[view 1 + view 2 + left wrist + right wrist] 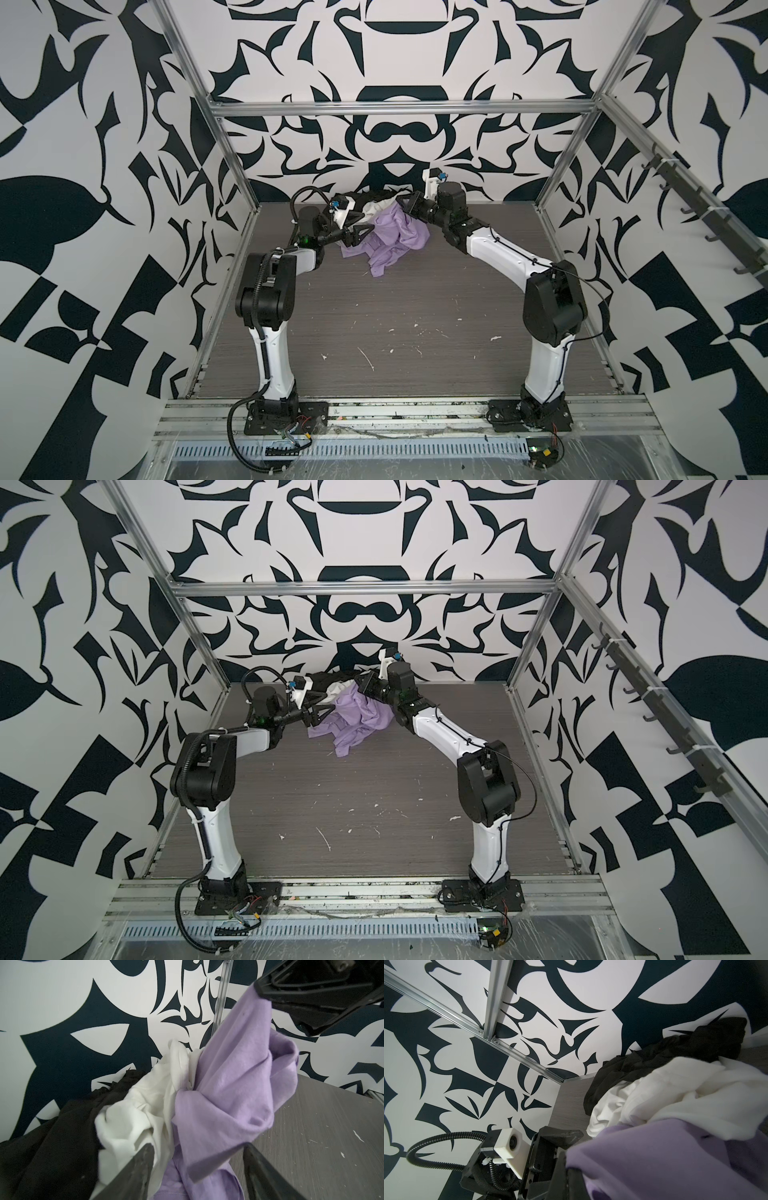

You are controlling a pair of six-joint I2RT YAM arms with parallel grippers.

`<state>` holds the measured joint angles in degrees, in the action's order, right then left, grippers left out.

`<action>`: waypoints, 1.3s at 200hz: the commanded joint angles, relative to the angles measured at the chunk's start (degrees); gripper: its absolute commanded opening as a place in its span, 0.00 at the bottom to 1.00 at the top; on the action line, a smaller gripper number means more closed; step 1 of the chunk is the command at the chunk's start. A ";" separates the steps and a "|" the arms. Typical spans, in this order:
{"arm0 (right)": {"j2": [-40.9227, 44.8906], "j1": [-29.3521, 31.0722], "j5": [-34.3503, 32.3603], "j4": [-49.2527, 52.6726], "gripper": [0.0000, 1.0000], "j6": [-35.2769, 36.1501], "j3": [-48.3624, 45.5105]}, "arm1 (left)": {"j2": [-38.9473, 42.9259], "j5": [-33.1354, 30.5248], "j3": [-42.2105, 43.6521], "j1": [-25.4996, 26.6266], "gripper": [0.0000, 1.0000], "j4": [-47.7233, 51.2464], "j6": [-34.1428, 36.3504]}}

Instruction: Pick out a specific cloth from the pile

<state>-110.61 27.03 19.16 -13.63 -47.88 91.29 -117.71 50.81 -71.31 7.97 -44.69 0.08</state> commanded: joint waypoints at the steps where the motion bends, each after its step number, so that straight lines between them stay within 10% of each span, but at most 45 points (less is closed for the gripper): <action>1: 2.32 -0.30 1.33 -5.63 0.00 -0.31 0.65 | -1.18 1.56 -1.79 0.46 0.69 0.25 0.98; 214: 3.25 -1.01 1.32 -5.36 0.00 -0.86 0.73 | 1.13 6.34 0.02 2.41 0.00 3.86 0.15; 260: 3.72 -1.09 1.36 -5.52 0.00 -0.74 0.39 | 4.20 5.15 1.82 2.41 0.00 3.82 0.10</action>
<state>-110.61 26.06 19.55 -13.63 -48.77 91.26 -117.32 56.07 -70.67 10.41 -40.88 0.34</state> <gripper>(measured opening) 0.043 0.047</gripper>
